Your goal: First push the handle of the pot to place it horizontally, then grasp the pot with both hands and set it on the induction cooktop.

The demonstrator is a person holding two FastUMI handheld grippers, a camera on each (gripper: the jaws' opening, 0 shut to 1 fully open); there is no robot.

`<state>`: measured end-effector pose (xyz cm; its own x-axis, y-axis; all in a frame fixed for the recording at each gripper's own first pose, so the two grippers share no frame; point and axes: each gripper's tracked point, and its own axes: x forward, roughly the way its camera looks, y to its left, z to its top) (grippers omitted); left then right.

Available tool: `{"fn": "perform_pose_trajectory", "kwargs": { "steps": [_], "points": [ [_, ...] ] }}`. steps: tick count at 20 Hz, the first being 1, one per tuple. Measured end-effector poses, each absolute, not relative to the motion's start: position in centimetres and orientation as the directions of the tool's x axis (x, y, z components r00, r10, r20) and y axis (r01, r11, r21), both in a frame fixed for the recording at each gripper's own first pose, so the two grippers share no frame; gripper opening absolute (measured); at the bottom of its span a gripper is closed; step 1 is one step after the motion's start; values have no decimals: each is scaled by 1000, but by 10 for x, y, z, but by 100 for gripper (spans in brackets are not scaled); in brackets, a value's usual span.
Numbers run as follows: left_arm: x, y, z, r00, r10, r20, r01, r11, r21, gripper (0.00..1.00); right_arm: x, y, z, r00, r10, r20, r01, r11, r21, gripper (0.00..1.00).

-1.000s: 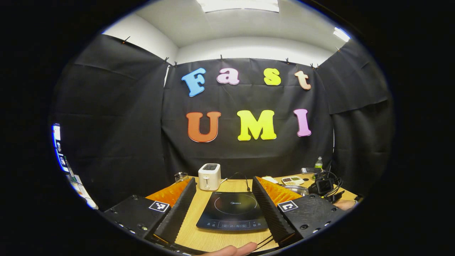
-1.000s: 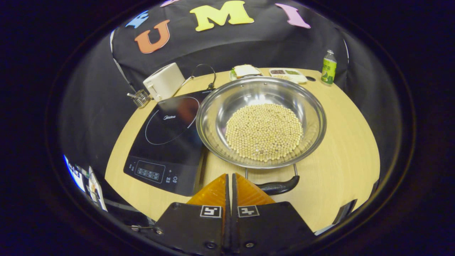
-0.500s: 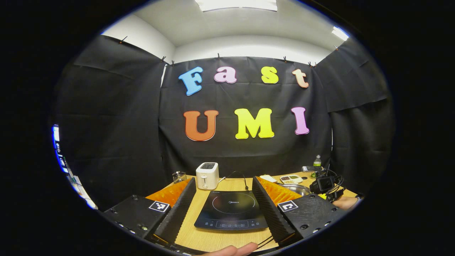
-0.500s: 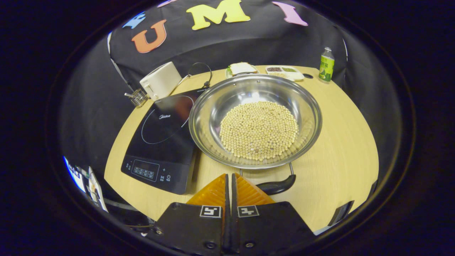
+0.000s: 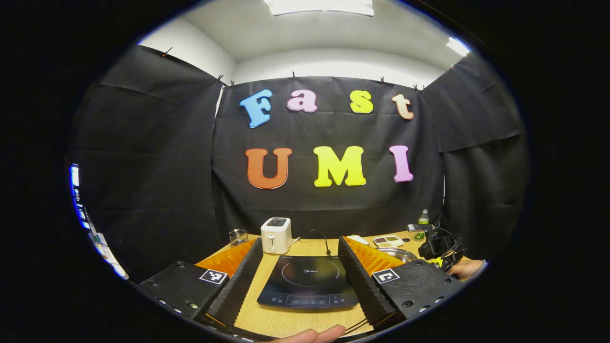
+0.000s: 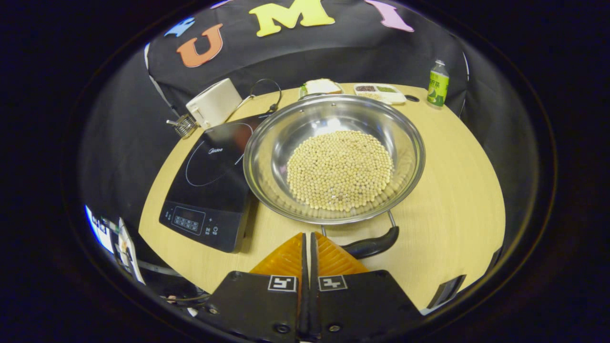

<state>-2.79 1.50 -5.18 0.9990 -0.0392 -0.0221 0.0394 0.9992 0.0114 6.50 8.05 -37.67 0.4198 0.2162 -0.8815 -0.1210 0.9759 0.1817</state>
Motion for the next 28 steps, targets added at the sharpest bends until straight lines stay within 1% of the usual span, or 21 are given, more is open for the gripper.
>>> {"fn": "perform_pose_trajectory", "kwargs": {
  "steps": [1, 2, 6, 7, 10, 13, 14, 16, 22, 25, 28],
  "points": [
    [-27, 16, -52, 999, -37, -21, 37, 999, 6, 95, 66, 76, -377, 414, 215, -884, -124, 976, 180, 1],
    [-26, 16, -52, 999, -41, -21, 41, 999, -4, 95, 66, 71, -378, 413, 210, -886, -125, 977, 173, 4],
    [-25, 11, -52, 997, -81, -15, 80, 993, -87, 95, 72, 47, -380, 430, 164, -888, -132, 984, 118, 4],
    [-25, 11, -50, 996, -84, -8, 83, 993, -88, 95, 74, 42, -381, 435, 153, -887, -135, 985, 104, 0],
    [-23, 14, -47, 998, -69, 7, 69, 996, -53, 95, 81, 28, -382, 451, 125, -884, -146, 987, 65, 1],
    [-19, 7, -51, 997, -75, -6, 75, 996, -51, 94, 85, 20, -385, 441, 117, -890, -179, 983, 40, 1],
    [-17, 5, -49, 997, -79, -5, 78, 996, -52, 94, 87, 17, -386, 436, 119, -892, -191, 981, 38, 4],
    [-12, 2, -50, 997, -76, -13, 75, 996, -50, 94, 92, 10, -389, 427, 115, -897, -203, 979, 29, 1],
    [6, -15, -52, 996, -86, -23, 85, 996, -37, 94, 107, -19, -396, 415, 90, -905, -228, 974, -7, 2],
    [14, -28, -57, 993, -105, -48, 103, 994, -25, 94, 118, -40, -396, 435, 44, -899, -237, 969, -67, 1],
    [21, -40, -55, 991, -115, -64, 115, 993, -2, 94, 130, -55, -398, 458, 13, -889, -246, 963, -113, 4]
  ]
}}
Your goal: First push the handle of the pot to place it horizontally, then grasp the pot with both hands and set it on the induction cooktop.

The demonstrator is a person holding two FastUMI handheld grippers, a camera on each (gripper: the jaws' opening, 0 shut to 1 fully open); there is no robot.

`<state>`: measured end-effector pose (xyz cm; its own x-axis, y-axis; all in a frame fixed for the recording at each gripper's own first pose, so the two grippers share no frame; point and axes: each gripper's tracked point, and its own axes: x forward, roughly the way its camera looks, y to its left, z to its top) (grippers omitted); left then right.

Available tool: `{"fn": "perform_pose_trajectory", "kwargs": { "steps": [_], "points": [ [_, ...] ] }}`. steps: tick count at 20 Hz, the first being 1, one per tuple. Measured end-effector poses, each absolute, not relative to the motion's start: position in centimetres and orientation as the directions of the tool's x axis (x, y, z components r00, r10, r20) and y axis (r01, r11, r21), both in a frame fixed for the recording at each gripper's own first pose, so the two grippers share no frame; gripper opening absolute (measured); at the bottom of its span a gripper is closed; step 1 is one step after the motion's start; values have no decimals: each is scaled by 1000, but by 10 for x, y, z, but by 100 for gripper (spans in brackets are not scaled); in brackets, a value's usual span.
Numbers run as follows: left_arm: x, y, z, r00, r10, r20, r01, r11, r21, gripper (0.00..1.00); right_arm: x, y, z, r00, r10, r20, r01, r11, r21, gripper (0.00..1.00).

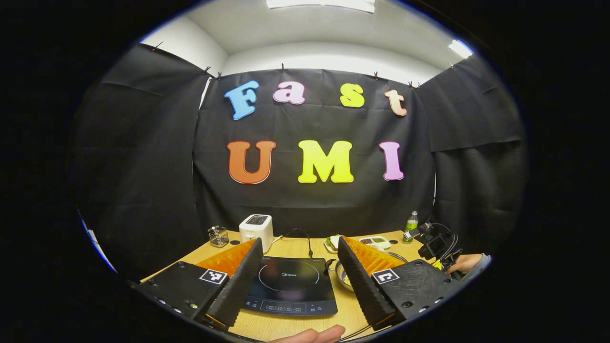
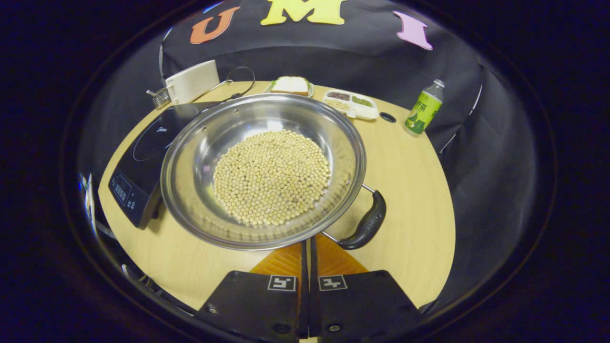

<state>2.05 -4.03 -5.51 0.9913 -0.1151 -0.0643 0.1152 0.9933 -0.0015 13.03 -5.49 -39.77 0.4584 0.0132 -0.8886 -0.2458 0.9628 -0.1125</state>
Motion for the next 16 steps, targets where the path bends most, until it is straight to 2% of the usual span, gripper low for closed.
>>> {"fn": "perform_pose_trajectory", "kwargs": {
  "steps": [4, 5, 9, 10, 11, 13, 14, 16],
  "points": [
    [29, -52, -54, 988, -134, -76, 134, 991, -14, 94, 142, -70, -402, 445, 2, -895, -243, 963, -119, 2],
    [30, -56, -55, 986, -144, -81, 143, 990, -21, 94, 145, -74, -402, 447, -6, -894, -249, 960, -131, 4],
    [37, -58, -58, 987, -128, -97, 126, 991, -35, 94, 160, -91, -407, 442, -27, -897, -222, 965, -138, 2],
    [40, -60, -59, 986, -128, -109, 125, 992, -36, 94, 164, -94, -410, 442, -17, -897, -218, 968, -126, 4],
    [42, -63, -63, 983, -133, -124, 128, 991, -48, 94, 168, -97, -411, 446, -10, -895, -222, 967, -121, 2],
    [43, -70, -67, 978, -150, -142, 143, 988, -58, 94, 177, -109, -414, 468, -26, -884, -214, 967, -141, 4],
    [43, -71, -66, 979, -147, -143, 141, 989, -50, 94, 181, -113, -414, 479, -36, -877, -212, 965, -155, 1],
    [46, -74, -65, 980, -143, -139, 141, 990, -27, 95, 188, -120, -415, 502, -45, -864, -213, 961, -174, 2]
  ]
}}
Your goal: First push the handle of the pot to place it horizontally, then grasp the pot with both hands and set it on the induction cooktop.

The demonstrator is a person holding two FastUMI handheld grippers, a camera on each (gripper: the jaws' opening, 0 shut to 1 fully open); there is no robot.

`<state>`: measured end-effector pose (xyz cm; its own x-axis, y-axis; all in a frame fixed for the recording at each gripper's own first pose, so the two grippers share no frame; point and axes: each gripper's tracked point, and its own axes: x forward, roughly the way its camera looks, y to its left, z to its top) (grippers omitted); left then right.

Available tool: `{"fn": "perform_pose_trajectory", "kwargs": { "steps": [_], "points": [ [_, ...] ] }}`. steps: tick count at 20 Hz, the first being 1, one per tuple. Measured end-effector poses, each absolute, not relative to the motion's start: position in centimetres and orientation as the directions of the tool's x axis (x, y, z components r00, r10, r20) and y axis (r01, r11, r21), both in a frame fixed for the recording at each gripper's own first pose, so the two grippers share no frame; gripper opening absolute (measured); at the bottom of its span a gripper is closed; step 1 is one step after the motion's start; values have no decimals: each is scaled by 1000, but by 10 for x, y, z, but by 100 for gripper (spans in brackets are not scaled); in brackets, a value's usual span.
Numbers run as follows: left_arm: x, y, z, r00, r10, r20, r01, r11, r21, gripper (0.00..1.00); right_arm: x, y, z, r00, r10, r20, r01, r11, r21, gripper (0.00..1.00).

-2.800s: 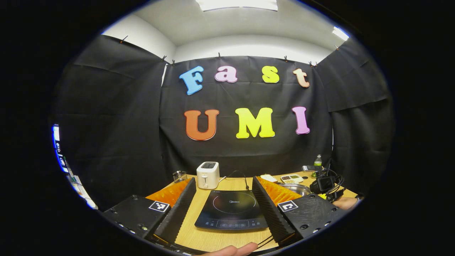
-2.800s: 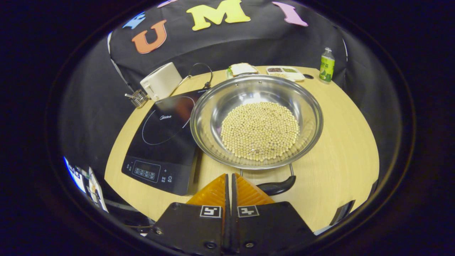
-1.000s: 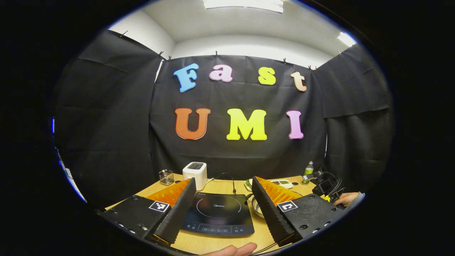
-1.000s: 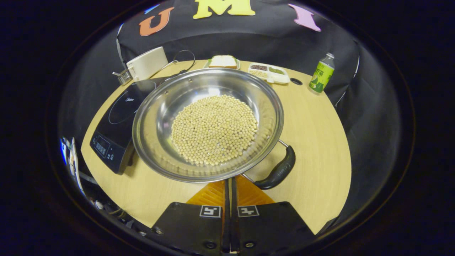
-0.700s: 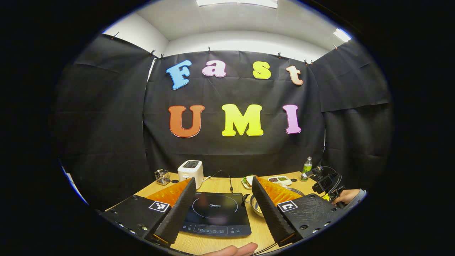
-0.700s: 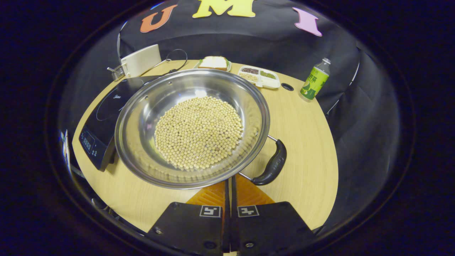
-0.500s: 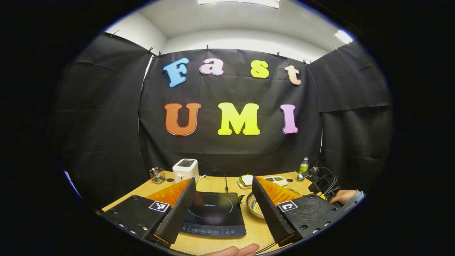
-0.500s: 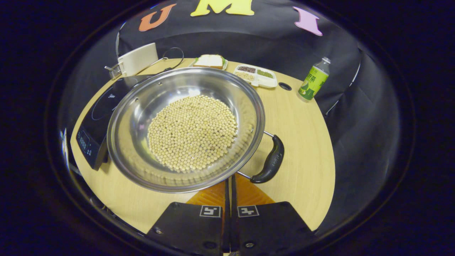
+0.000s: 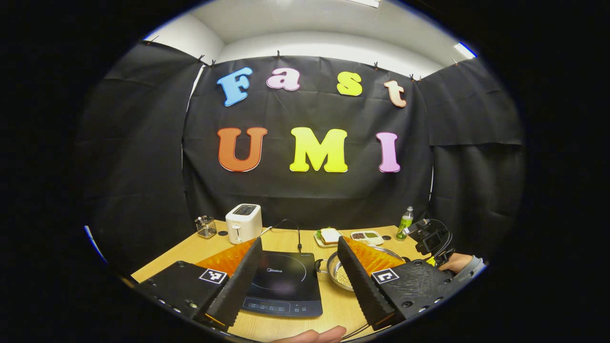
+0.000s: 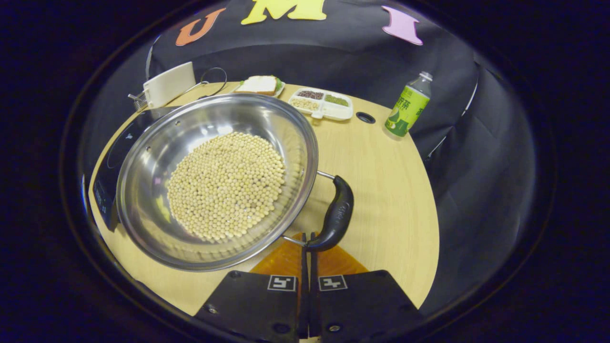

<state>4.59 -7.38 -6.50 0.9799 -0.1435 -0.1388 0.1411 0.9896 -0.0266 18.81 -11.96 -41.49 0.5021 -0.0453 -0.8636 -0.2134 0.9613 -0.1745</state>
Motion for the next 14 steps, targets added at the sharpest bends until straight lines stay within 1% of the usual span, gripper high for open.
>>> {"fn": "perform_pose_trajectory", "kwargs": {
  "steps": [1, 2, 3, 4, 5, 6, 7, 8, 9, 10, 12, 13, 14],
  "points": [
    [47, -78, -65, 979, -151, -138, 150, 989, -20, 95, 192, -122, -414, 512, -51, -857, -209, 961, -182, 4],
    [48, -83, -68, 977, -164, -140, 162, 987, -22, 94, 195, -124, -414, 520, -54, -852, -204, 961, -185, 2],
    [48, -88, -69, 973, -181, -142, 178, 984, -30, 94, 198, -123, -413, 530, -51, -846, -207, 960, -188, 4],
    [46, -93, -70, 970, -194, -143, 191, 981, -36, 94, 202, -125, -413, 544, -53, -837, -211, 957, -198, 4],
    [46, -95, -70, 970, -199, -143, 196, 980, -36, 94, 206, -127, -412, 560, -60, -827, -210, 954, -211, 2],
    [47, -95, -69, 969, -199, -145, 196, 980, -33, 94, 208, -128, -413, 568, -65, -820, -205, 954, -218, 4],
    [47, -95, -70, 969, -199, -147, 197, 980, -31, 94, 211, -128, -413, 574, -66, -816, -195, 957, -215, 1],
    [49, -98, -71, 968, -200, -149, 198, 980, -31, 94, 213, -128, -413, 578, -62, -814, -187, 961, -206, 4],
    [50, -99, -72, 968, -201, -150, 199, 980, -29, 94, 215, -127, -413, 584, -54, -810, -177, 965, -192, 4],
    [53, -101, -73, 968, -198, -155, 197, 980, -24, 94, 217, -127, -414, 589, -44, -807, -170, 969, -177, 2],
    [58, -102, -76, 968, -192, -164, 191, 981, -18, 94, 220, -126, -412, 600, -25, -800, -155, 977, -146, 2],
    [61, -104, -81, 965, -195, -174, 194, 981, -23, 94, 220, -126, -410, 608, -19, -794, -146, 980, -135, 5],
    [64, -107, -85, 963, -200, -183, 198, 980, -30, 95, 219, -126, -408, 617, -14, -787, -142, 981, -129, 4]
  ]
}}
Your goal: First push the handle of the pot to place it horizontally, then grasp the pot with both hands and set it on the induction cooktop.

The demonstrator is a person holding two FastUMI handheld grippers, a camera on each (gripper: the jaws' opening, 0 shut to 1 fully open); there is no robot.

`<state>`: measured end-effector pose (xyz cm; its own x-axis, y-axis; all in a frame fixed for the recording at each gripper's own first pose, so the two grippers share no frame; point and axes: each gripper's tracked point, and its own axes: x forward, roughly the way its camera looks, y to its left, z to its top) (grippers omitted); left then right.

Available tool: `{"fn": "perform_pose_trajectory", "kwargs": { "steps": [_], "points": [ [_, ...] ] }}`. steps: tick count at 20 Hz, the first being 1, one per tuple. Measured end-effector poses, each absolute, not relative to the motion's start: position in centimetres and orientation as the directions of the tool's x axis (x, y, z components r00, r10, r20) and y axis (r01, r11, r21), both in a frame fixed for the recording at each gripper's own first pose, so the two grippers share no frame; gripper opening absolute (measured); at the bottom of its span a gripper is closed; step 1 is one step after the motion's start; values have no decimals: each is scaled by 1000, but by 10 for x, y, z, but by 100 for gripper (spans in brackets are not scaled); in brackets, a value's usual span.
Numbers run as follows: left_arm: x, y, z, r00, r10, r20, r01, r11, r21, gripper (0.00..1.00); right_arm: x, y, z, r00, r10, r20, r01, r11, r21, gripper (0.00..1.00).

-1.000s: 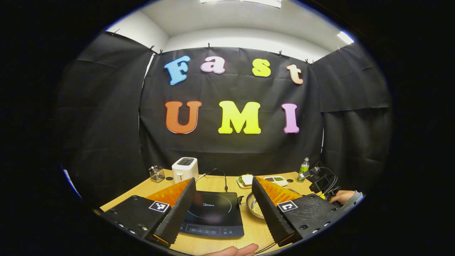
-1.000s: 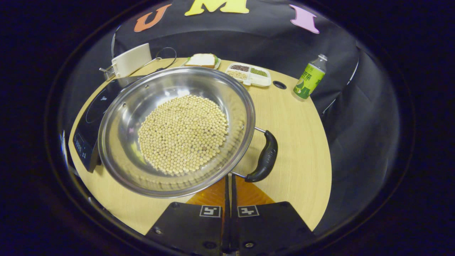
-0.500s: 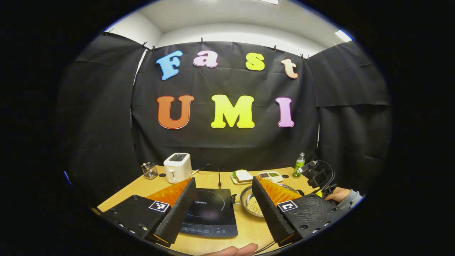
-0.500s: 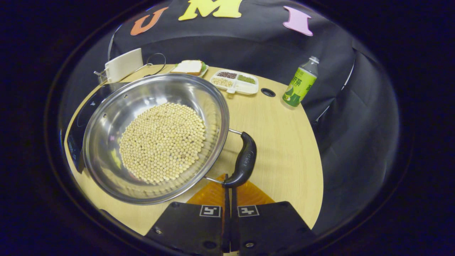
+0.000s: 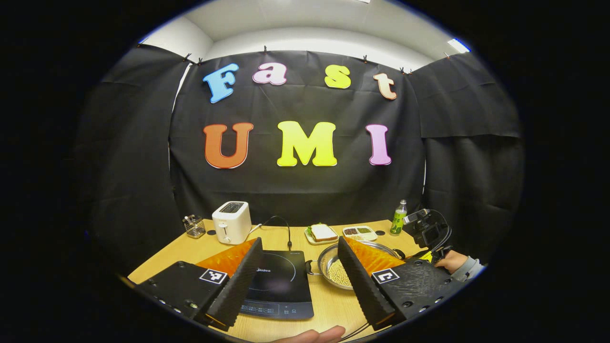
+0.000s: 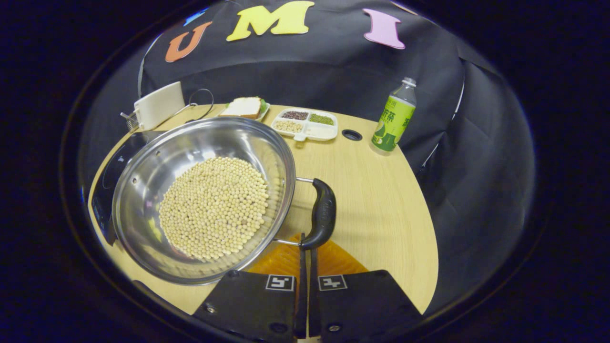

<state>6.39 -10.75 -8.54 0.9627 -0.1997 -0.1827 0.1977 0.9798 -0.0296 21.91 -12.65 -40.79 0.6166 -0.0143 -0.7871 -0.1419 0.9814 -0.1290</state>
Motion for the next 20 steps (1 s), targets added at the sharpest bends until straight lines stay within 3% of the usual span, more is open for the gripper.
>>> {"fn": "perform_pose_trajectory", "kwargs": {
  "steps": [4, 5, 6, 9, 11, 12, 15, 20],
  "points": [
    [72, -118, -101, 953, -220, -207, 218, 975, -30, 95, 213, -129, -396, 650, -4, -760, -112, 988, -102, 14],
    [74, -120, -107, 949, -225, -219, 223, 974, -33, 94, 211, -131, -394, 653, -5, -757, -104, 990, -96, 11],
    [76, -122, -112, 947, -225, -230, 223, 974, -37, 94, 207, -131, -390, 657, -8, -754, -91, 992, -90, 19],
    [83, -118, -115, 959, -189, -212, 186, 982, -34, 95, 202, -134, -372, 695, -22, -718, -49, 996, -78, 23],
    [90, -121, -123, 958, -188, -216, 187, 982, -24, 94, 201, -139, -348, 741, -45, -669, -28, 995, -98, 50],
    [91, -123, -129, 955, -192, -224, 192, 981, -24, 95, 200, -136, -341, 757, -45, -652, -22, 995, -94, 73],
    [98, -131, -141, 947, -207, -247, 207, 978, -24, 95, 186, -125, -310, 794, -28, -607, -20, 997, -72, 71],
    [113, -143, -167, 929, -228, -292, 232, 972, -20, 94, 171, -107, -261, 862, 0, -507, -15, 1000, -26, 96]
  ]
}}
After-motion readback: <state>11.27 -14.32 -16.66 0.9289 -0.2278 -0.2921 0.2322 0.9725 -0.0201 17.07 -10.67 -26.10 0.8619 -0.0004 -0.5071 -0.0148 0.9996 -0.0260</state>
